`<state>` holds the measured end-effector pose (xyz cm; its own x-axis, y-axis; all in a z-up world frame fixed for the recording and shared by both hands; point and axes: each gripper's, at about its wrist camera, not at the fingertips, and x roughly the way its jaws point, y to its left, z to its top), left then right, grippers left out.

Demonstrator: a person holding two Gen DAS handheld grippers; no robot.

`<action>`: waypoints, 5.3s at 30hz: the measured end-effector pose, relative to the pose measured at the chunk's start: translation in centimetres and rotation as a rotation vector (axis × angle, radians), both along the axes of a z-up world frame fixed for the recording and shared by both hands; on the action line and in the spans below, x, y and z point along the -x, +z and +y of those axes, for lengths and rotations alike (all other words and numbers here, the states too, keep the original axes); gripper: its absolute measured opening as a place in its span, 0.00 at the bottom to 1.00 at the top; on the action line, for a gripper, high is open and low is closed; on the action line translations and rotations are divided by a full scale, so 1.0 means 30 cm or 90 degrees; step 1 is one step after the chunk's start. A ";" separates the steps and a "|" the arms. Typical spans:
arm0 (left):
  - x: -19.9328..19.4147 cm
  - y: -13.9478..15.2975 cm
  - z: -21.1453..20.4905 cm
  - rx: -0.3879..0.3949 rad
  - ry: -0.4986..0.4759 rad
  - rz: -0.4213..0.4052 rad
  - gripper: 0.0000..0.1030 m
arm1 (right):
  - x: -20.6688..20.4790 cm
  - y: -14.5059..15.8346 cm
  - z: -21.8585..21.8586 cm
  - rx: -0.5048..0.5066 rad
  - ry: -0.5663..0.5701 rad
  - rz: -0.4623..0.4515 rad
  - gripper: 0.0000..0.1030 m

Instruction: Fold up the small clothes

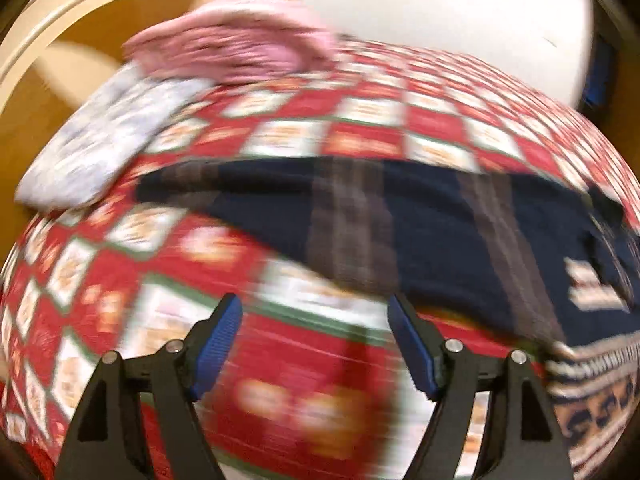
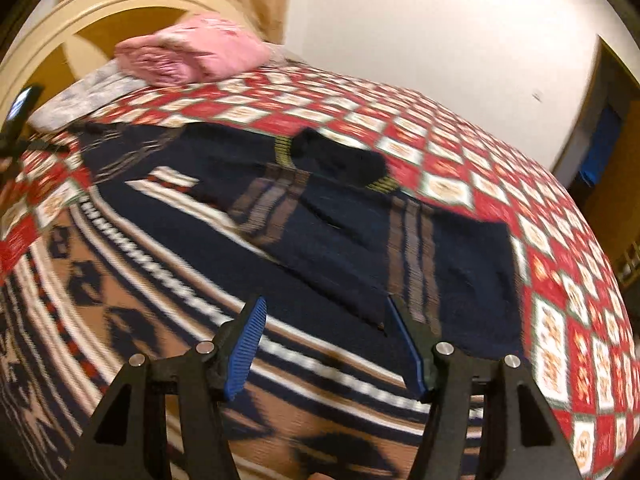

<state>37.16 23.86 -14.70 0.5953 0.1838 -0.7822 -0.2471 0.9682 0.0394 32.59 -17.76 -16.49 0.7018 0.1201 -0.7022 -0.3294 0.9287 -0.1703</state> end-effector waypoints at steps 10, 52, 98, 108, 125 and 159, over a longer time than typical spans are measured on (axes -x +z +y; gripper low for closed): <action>-0.078 -0.051 0.532 0.203 0.235 -0.045 0.72 | 0.070 -0.069 0.221 0.061 0.098 -0.036 0.60; -0.104 -0.136 0.620 0.423 0.321 -0.194 0.45 | 0.073 -0.149 0.292 0.130 0.115 -0.036 0.61; -0.131 0.305 -0.871 0.472 -0.217 -0.199 0.06 | 0.328 -0.034 -0.181 -0.047 -0.012 -0.062 0.62; -0.044 0.185 -1.256 0.396 -0.343 -0.095 0.23 | 0.298 -0.044 -0.294 -0.133 -0.057 -0.022 0.62; 0.072 0.140 -0.670 -0.023 -0.200 -0.153 0.72 | -0.049 0.057 -0.358 -0.345 -0.127 0.083 0.62; 0.035 -0.030 -0.511 0.103 -0.188 -0.071 0.85 | -0.348 0.023 -0.333 -0.237 -0.222 0.093 0.14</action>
<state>36.11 8.51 -15.58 0.6873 -0.1292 -0.7148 0.0499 0.9901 -0.1310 43.04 -27.75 -15.81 0.6428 0.1565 -0.7499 0.0146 0.9762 0.2163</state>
